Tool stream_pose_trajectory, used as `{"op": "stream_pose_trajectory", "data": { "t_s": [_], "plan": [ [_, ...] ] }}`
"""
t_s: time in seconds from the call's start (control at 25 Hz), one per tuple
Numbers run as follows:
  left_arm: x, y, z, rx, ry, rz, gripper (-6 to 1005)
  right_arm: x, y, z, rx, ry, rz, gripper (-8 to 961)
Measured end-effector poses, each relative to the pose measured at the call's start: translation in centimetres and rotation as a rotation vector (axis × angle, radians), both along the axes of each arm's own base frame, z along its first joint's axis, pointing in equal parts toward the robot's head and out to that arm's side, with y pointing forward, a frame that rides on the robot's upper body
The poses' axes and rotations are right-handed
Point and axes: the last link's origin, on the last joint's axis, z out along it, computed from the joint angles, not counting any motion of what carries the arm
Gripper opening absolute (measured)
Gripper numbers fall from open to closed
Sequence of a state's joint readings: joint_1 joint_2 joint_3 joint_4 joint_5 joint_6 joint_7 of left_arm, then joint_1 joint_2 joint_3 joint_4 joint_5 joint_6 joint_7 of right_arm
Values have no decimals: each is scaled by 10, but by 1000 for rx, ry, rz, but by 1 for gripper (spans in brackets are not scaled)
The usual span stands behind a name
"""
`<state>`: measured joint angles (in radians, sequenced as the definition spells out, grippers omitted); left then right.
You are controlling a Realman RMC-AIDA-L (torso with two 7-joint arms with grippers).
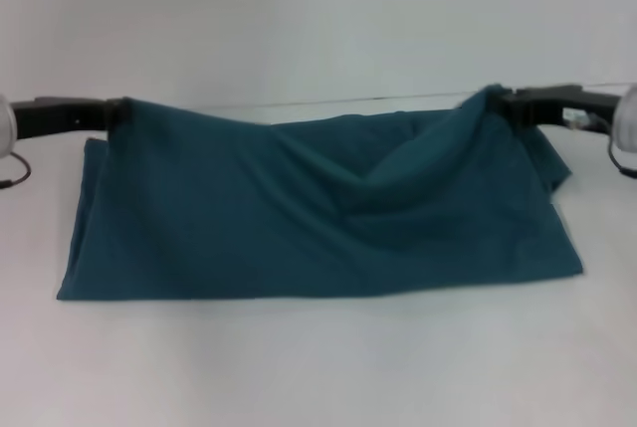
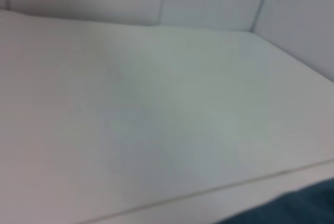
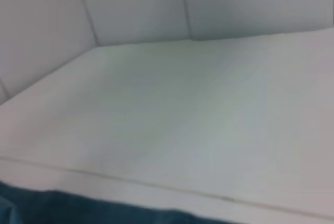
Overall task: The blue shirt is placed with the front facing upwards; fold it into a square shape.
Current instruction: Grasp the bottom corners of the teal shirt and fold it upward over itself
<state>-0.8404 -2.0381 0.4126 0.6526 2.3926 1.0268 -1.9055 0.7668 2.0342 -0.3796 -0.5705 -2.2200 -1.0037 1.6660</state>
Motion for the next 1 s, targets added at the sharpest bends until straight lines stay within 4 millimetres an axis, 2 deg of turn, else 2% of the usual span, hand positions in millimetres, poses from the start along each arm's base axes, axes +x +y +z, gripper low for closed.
{"op": "stream_pose_trajectory", "data": {
  "t_s": [0.4, 0.6, 0.84, 1.0],
  "plan": [
    [7, 24, -5, 123, 46, 35, 78, -20, 28, -8, 77, -50, 3, 55],
    [3, 27, -10, 160, 60, 61, 88, -20, 32, -12, 96, -88, -10, 55],
    [-5, 24, -29, 223, 112, 105, 100, -19, 34, -25, 111, -134, -21, 56],
    [-9, 22, -36, 244, 130, 126, 107, -16, 34, -26, 159, -133, -55, 143]
  ]
}}
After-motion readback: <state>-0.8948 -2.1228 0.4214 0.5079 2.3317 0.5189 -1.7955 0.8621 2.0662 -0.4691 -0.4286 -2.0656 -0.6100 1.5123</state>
